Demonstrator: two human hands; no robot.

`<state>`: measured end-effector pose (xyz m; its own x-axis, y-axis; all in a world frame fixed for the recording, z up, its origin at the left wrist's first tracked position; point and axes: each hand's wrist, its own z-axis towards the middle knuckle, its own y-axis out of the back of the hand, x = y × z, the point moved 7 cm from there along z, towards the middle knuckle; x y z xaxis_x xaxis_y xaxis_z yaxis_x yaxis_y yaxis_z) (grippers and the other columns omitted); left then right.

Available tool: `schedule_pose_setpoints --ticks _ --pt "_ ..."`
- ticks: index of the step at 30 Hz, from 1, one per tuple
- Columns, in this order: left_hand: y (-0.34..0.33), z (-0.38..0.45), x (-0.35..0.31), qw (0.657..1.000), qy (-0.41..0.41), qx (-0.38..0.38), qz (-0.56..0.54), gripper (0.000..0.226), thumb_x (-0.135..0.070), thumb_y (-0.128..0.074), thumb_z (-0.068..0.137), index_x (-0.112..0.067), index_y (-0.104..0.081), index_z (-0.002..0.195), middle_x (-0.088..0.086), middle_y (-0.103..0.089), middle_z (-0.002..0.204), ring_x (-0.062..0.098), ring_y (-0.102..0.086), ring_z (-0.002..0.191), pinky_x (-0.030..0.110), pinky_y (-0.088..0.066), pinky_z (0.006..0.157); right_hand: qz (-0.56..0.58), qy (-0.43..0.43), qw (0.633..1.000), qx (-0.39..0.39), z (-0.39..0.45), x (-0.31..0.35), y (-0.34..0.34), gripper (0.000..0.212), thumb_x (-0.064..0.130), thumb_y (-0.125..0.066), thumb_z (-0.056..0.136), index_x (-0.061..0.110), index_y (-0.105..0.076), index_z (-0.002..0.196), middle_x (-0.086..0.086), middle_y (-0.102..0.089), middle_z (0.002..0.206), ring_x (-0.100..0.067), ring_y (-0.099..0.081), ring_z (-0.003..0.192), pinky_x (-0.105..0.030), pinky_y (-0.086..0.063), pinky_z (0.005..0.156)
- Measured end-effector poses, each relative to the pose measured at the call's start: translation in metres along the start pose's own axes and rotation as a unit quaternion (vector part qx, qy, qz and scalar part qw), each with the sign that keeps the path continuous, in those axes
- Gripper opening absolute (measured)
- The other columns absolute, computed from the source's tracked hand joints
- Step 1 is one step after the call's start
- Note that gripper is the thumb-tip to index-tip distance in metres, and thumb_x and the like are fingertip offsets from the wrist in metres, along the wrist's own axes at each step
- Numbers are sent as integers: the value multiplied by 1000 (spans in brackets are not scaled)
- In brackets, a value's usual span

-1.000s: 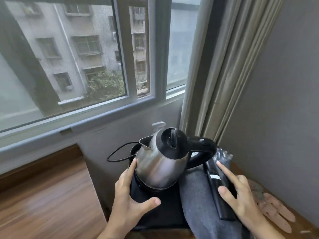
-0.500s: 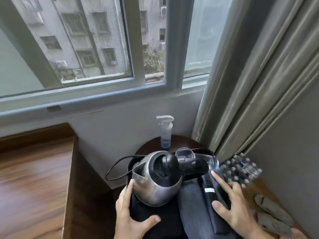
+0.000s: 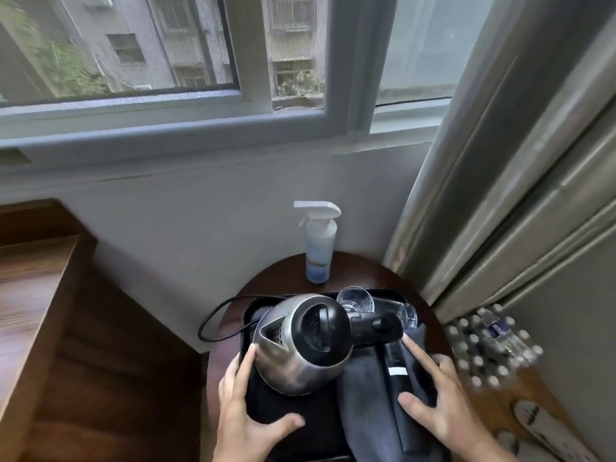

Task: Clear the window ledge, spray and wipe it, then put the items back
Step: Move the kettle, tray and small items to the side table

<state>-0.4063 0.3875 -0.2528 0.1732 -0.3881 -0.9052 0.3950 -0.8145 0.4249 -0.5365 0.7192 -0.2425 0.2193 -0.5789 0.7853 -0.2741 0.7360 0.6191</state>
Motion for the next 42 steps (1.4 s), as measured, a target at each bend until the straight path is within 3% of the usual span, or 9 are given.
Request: schedule_pose_setpoints --ticks 6,11,15,20,25,29,35,39,42 --pt "-18 19 19 999 16 19 22 134 -58 -96 38 -67 -22 149 -23 -29 159 -1 -21 148 38 -30 119 -6 -2 1000 -4 20 -23 -10 90 70 -69 67 66 -30 149 -8 -49 99 -1 -50 104 -7 -32 99" --pt "-25 25 19 999 23 18 26 132 -63 -92 42 -63 -19 152 -33 -27 155 -9 -21 143 33 -26 118 -10 -16 1000 4 34 -31 -10 91 91 -62 64 70 -30 147 -7 -47 100 -6 -48 106 -16 -34 104" --pt "-26 27 17 999 30 10 33 132 -60 -90 44 -61 -17 154 -36 -26 154 -12 -18 143 30 -23 117 -24 -20 999 25 44 -32 -11 87 84 -61 68 71 -27 147 -7 -46 99 -7 -47 105 -29 -37 108" --pt "-26 29 15 997 45 6 67 131 -68 -86 47 -65 -8 152 -20 -28 158 -2 -18 145 34 -23 120 -29 -41 997 57 48 -36 -11 88 87 -58 68 69 -28 149 -6 -49 108 1 -42 107 -32 -35 111" --pt "-27 27 12 995 47 10 89 126 -76 -79 52 -68 0 151 -9 -26 163 11 -16 150 45 -23 124 -44 -76 993 80 47 -41 -11 93 98 -53 66 68 -26 150 -4 -53 121 -18 -47 121 -43 -34 118" --pt "-25 25 11 992 67 16 105 124 -82 -74 54 -68 1 151 2 -19 169 15 -6 156 49 -17 126 -25 -114 989 88 45 -35 -9 96 102 -54 60 71 -27 148 -1 -53 134 -19 -46 131 -44 -33 121" --pt "-17 19 2 990 80 47 106 124 -69 -85 63 -70 4 150 5 -3 172 20 -2 158 50 -13 125 -12 -152 985 84 40 -24 -5 95 94 -66 63 63 -38 148 1 -51 143 -16 -47 138 -45 -36 121" --pt "14 6 -15 993 85 11 86 118 -69 -85 64 -75 2 145 -9 1 172 18 -2 158 52 -16 126 -88 -183 978 56 32 16 11 94 74 -70 75 42 -37 157 -9 -46 146 -27 -40 142 -44 -33 121" --pt "51 -7 -44 996 65 -22 56 109 -73 -82 63 -74 -8 144 -23 -3 168 12 -8 157 50 -23 125 -157 -124 980 -4 30 76 28 85 59 -71 84 29 -40 157 -15 -47 148 -35 -42 140 -46 -36 118"
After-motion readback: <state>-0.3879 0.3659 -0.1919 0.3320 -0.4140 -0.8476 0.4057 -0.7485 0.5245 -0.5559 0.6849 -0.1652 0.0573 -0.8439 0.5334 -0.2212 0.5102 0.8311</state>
